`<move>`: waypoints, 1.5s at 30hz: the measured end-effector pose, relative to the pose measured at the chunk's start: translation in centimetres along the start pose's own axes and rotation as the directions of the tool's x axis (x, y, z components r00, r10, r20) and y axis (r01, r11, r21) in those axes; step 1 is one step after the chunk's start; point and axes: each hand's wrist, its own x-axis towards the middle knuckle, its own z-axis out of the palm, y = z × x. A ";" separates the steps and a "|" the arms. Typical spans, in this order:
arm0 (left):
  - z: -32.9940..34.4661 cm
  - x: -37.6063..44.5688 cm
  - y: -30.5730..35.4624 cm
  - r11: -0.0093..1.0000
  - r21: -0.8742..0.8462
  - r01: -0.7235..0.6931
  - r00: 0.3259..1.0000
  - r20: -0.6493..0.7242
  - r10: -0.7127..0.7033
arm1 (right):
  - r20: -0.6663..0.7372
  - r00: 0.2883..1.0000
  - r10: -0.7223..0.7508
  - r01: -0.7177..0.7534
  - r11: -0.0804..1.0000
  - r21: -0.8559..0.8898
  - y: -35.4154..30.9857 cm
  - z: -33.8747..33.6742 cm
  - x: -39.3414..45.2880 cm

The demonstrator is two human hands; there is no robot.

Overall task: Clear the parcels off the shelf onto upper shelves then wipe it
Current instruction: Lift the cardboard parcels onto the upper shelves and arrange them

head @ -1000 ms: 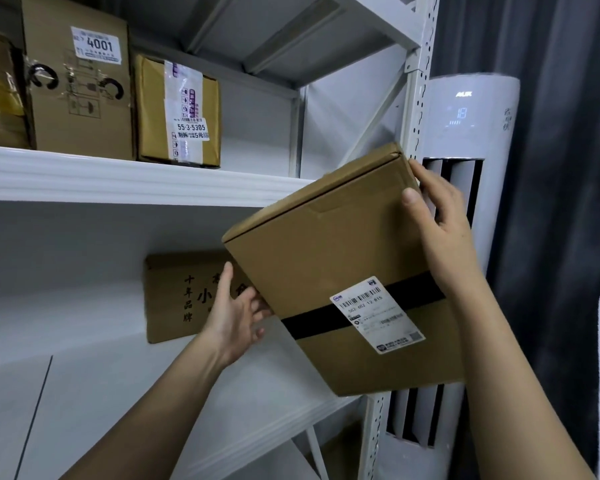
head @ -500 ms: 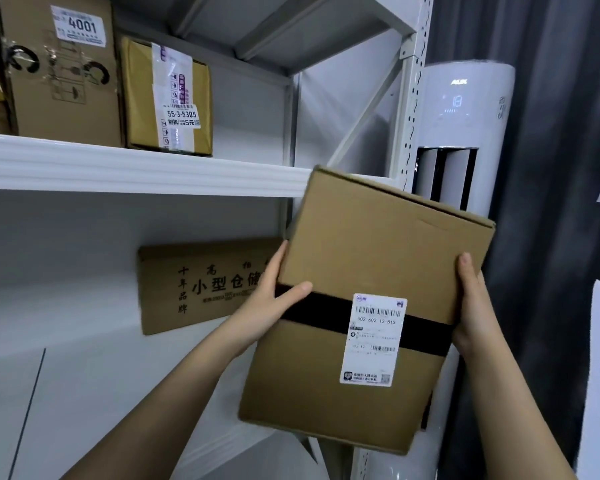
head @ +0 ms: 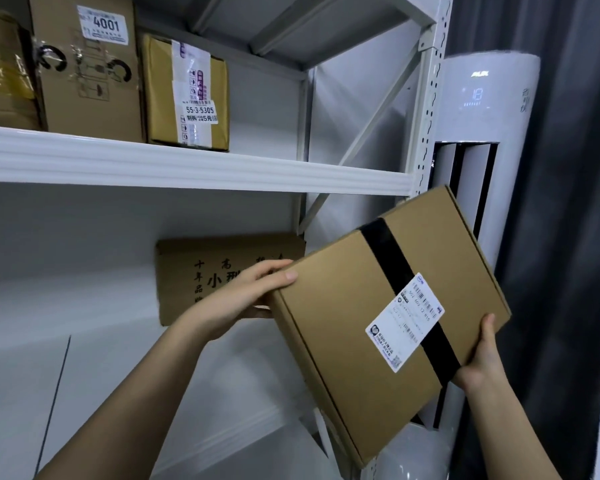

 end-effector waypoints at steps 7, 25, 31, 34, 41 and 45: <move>2.1 -0.1 1.4 0.979 -0.146 -0.140 0.987 -0.100 0.126 | -0.121 0.985 0.122 -0.125 0.992 -0.018 2.1 0.0 0.0; 2.4 1.6 8.2 0.944 -0.083 -0.319 0.896 -0.350 0.272 | 0.167 0.977 -0.133 0.138 0.990 -0.019 0.9 3.2 -2.3; 3.6 1.8 10.2 0.934 -0.075 -0.348 0.876 -0.380 0.296 | 0.114 0.978 -0.177 0.167 0.982 0.090 1.1 4.9 -2.8; 4.1 1.5 10.8 0.919 -0.092 -0.384 0.859 -0.402 0.318 | 0.120 0.969 -0.217 0.197 0.967 0.161 1.4 5.3 -3.2; 4.3 0.5 12.0 0.864 -0.027 -0.502 0.793 -0.412 0.448 | 0.154 0.928 -0.340 0.295 0.920 0.258 0.2 8.4 -4.1; 4.1 -0.2 11.7 0.848 0.055 -0.528 0.762 -0.411 0.501 | 0.178 0.916 -0.359 0.301 0.910 0.286 0.0 11.7 -3.9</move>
